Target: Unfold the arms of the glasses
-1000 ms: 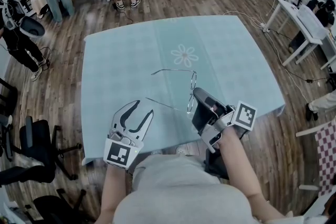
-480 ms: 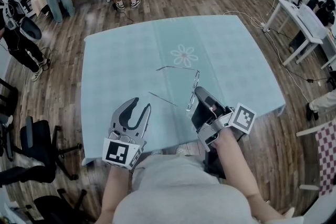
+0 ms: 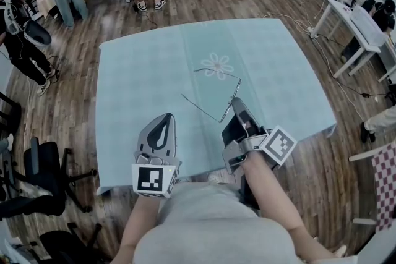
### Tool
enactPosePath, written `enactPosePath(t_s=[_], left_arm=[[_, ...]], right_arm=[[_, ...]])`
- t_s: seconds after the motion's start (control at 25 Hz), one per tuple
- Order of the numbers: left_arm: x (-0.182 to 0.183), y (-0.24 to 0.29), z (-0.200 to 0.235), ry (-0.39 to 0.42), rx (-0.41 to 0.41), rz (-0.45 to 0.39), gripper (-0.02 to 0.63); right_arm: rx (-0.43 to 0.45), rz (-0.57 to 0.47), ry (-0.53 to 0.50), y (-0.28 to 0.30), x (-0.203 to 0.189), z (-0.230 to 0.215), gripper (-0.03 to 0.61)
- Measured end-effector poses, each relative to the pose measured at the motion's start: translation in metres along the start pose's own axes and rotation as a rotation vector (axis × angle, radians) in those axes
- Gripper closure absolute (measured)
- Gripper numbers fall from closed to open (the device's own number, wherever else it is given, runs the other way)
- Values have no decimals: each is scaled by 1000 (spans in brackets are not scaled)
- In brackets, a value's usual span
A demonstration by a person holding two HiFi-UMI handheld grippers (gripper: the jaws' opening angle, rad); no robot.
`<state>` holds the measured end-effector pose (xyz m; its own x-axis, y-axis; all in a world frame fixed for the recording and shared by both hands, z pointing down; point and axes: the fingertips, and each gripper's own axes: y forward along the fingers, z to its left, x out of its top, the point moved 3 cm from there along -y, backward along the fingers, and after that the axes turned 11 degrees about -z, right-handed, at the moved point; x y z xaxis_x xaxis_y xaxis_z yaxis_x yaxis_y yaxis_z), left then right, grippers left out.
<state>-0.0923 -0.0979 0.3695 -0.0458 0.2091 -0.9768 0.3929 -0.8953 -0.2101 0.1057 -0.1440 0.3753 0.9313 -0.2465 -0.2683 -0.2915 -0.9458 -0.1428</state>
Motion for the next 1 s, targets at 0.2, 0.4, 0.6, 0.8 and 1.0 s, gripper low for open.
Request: enactPosePath(t_s=[0.2,0.4,0.6,0.8,1.0], left_arm=[[3,10,-4,29,51,-14,606],[3,13,-8,37,78,-23,606],[3,15,-15,27,74,-23,606],[1,14,-21,21,70,-19,606],[3,14,-19,18,79,-25,606]], right_arm=[[30,-48,-4,2,-6,6,566],[118,-94,-23,-2,-19,12,566],[139,-115,-1,-8,-24,14,566],[133,-101,24,-12,-30,8,566],[137,-114,50,-10,-26,7,566]])
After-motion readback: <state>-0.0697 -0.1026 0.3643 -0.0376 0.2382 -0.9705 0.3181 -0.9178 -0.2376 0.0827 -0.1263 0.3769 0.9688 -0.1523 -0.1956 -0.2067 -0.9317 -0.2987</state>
